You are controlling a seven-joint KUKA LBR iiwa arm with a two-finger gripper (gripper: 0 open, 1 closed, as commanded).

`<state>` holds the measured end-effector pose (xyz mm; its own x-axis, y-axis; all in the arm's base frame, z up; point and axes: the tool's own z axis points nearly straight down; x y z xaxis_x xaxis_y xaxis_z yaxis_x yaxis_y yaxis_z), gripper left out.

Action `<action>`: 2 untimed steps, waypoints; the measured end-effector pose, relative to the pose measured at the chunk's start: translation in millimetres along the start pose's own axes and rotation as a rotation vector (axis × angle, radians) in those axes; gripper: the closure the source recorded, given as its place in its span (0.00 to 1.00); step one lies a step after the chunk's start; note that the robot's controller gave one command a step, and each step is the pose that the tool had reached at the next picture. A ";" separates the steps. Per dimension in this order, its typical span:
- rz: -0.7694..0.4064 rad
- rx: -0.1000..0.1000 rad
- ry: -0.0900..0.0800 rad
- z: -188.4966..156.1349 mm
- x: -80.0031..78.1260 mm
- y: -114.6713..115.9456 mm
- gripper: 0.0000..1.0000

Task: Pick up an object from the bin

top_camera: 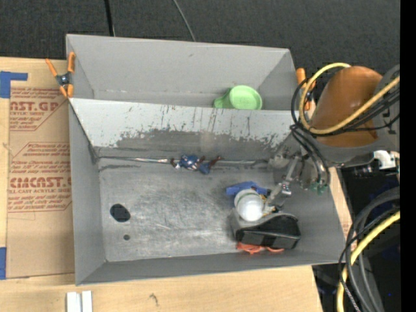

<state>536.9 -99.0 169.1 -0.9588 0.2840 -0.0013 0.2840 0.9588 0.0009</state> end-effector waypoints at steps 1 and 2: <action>0.059 0.000 0.001 20.3 -2.9 8.3 0.00; 0.176 -0.009 -0.022 88.8 2.0 -13.8 1.00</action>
Offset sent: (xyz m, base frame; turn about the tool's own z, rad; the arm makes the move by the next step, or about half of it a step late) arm -0.0148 -0.0159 -0.0991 0.1843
